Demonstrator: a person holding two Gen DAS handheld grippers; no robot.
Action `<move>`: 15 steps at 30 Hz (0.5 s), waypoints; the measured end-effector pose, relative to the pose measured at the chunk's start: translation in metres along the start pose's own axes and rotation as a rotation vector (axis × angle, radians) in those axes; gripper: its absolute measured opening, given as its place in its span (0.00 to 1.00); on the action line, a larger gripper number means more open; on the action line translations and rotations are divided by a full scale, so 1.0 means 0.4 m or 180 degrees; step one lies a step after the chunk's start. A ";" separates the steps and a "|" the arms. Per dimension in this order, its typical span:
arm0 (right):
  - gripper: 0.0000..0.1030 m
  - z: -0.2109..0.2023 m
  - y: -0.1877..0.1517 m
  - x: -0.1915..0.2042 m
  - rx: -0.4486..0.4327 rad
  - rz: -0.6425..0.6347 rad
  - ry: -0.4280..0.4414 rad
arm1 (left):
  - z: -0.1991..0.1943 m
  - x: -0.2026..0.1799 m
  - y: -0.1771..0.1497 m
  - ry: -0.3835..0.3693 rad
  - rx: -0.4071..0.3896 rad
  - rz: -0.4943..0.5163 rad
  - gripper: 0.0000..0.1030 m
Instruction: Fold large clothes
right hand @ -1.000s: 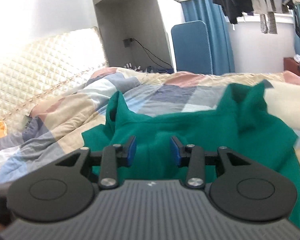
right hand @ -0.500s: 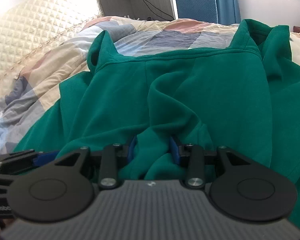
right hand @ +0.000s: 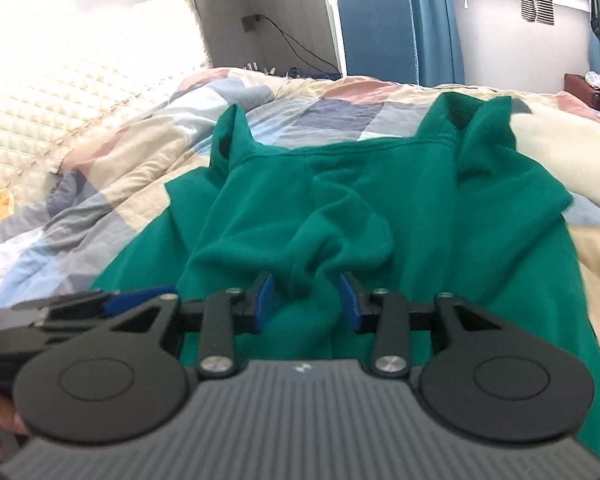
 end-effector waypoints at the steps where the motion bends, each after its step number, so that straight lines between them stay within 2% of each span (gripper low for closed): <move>1: 0.39 -0.008 -0.009 0.002 0.0031 0.0010 -0.0022 | -0.004 -0.003 -0.003 0.0001 0.0014 -0.0016 0.56; 4: 0.39 -0.006 -0.043 0.003 0.0193 0.0002 -0.0072 | 0.006 -0.010 -0.015 -0.0001 0.0152 0.0034 0.56; 8: 0.39 0.047 -0.078 0.006 0.0453 -0.0104 -0.0132 | 0.043 0.000 -0.030 0.0073 0.0353 0.0003 0.57; 12: 0.41 0.071 -0.089 0.011 0.0513 -0.0124 -0.0164 | 0.062 0.034 -0.029 -0.0022 0.0433 -0.0275 0.57; 15: 0.41 0.063 -0.092 0.003 0.0512 -0.0012 -0.0147 | 0.059 0.043 -0.026 -0.0045 0.0444 -0.0256 0.57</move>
Point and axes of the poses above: each gripper's, at about its wrist camera, not at the fingertips, and z roughly the way its jaws point, x to its left, y to its top, the point moved 1 cm from there along z, roughly the way its jaws point, and after that the axes turned 2 degrees about x, right-handed, at the moved point
